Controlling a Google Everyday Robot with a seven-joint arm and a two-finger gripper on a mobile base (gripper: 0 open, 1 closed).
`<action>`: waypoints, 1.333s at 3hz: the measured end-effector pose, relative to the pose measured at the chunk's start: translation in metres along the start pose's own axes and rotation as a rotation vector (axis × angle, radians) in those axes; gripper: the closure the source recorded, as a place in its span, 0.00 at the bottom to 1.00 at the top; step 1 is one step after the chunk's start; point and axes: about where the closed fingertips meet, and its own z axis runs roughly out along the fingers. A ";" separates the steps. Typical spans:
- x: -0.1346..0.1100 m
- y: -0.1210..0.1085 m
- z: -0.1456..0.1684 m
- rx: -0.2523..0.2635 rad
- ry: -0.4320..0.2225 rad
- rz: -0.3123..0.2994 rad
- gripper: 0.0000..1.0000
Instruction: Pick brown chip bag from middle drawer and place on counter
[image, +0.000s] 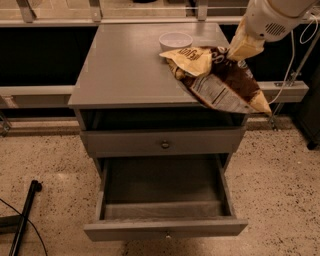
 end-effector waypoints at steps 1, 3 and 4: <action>-0.014 -0.035 -0.029 0.158 0.017 -0.066 1.00; -0.032 -0.102 -0.007 0.267 0.028 -0.225 1.00; -0.028 -0.127 0.029 0.244 0.043 -0.239 1.00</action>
Offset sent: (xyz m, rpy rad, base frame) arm 0.0871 0.0169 0.0909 -0.1591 -0.3912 0.1481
